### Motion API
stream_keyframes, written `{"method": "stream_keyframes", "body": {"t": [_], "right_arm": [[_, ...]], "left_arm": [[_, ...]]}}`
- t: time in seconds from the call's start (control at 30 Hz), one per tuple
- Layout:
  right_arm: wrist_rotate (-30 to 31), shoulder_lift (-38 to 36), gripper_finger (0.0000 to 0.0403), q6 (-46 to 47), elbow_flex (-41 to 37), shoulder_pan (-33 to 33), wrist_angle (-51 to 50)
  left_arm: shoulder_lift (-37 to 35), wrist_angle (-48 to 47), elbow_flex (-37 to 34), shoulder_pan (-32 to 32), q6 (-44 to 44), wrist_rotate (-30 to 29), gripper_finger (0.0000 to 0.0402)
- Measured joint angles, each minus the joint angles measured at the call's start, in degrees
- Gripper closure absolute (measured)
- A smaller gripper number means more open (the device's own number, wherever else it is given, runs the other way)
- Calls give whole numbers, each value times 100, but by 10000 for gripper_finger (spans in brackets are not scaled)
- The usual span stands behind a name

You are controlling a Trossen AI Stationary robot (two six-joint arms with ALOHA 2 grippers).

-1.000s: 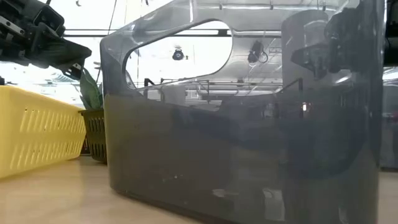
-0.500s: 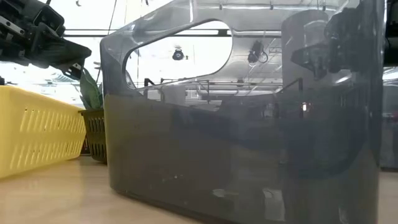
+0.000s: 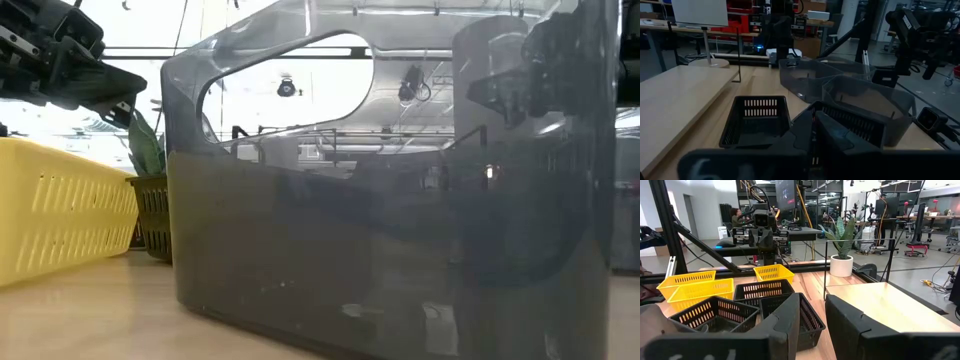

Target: Stack baskets on shelf by color

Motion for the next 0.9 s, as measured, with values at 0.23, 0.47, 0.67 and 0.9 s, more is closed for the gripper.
{"method": "stream_keyframes", "body": {"t": [0.23,0.47,0.67,0.9], "right_arm": [[1,-1,302,0,-1,0,-1],[0,0,302,0,-1,0,0],[0,-1,302,0,0,0,0],[1,1,302,0,0,0,-2]], "left_arm": [[0,0,1,0,0,-1,367],[-2,0,1,1,0,0,371],[-1,0,0,0,0,1,376],[0,0,1,1,0,-1,367]]}}
